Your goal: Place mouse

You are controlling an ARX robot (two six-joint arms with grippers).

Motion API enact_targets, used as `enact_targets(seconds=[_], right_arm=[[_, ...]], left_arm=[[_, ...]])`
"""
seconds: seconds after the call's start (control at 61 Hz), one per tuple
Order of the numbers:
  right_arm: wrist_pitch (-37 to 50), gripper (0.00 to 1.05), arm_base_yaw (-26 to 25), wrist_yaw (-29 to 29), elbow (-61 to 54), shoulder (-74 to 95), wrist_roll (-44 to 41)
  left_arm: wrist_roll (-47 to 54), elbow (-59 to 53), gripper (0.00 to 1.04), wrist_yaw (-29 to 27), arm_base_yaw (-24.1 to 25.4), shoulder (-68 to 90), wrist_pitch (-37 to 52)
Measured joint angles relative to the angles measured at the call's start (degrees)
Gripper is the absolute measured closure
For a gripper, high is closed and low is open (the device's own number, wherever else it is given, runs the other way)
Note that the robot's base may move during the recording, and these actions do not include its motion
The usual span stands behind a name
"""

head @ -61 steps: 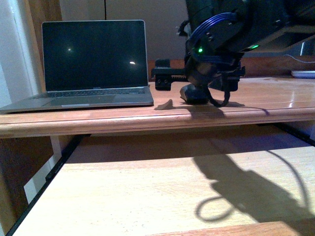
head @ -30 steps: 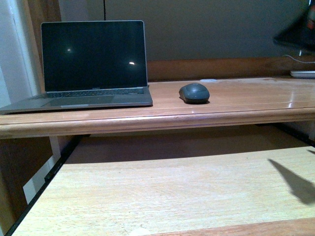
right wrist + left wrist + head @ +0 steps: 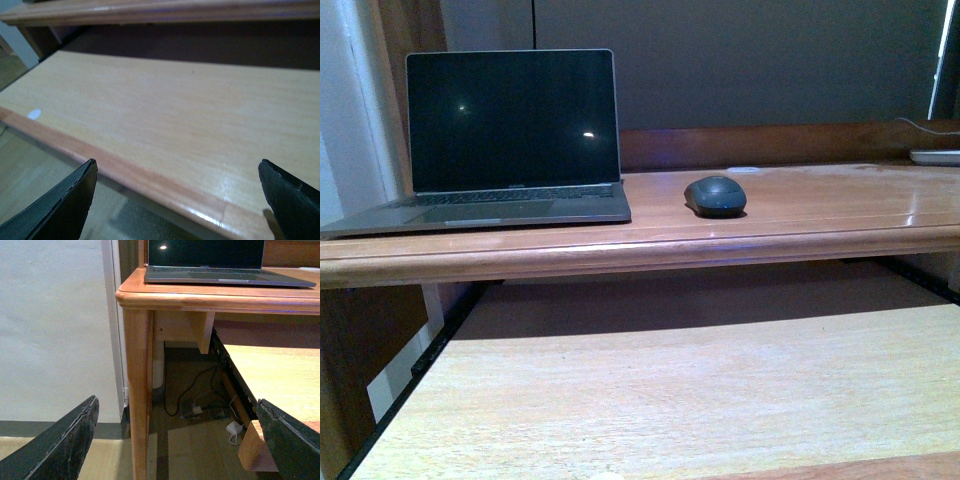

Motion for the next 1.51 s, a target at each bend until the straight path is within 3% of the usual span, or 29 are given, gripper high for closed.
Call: enact_targets(seconds=[0.262,0.344,0.525,0.639,0.885,0.967,1.082,1.311,1.426,1.508], right_arm=[[-22.9,0.07,-4.1,-3.5,3.7,5.3,-18.9],[-22.3,0.07,-4.6,-1.7,3.5,7.0,-21.8],[-9.2,0.07,-0.7,2.1,-0.1,7.3,-21.9],[4.9,0.07,4.9,7.8,-2.6,8.5,-15.6],[30.7,0.07,20.0,26.7,0.4,20.4,1.4],[36.7,0.07,25.8,36.0,5.3,26.8,6.9],[39.5,0.07,30.7,46.2,12.1,33.4,12.5],[38.9,0.07,35.8,61.0,20.5,40.4,17.3],[38.8,0.07,37.0,64.9,21.6,41.4,20.5],[38.7,0.07,37.0,64.4,21.6,41.2,21.9]], left_arm=[[0.0,0.0,0.08,0.0,0.0,0.0,0.0],[0.0,0.0,0.08,0.0,0.0,0.0,0.0],[0.0,0.0,0.08,0.0,0.0,0.0,0.0],[0.0,0.0,0.08,0.0,0.0,0.0,0.0],[0.0,0.0,0.08,0.0,0.0,0.0,0.0],[0.0,0.0,0.08,0.0,0.0,0.0,0.0],[0.0,0.0,0.08,0.0,0.0,0.0,0.0],[0.0,0.0,0.08,0.0,0.0,0.0,0.0],[0.0,0.0,0.08,0.0,0.0,0.0,0.0],[0.0,0.0,0.08,0.0,0.0,0.0,0.0]])
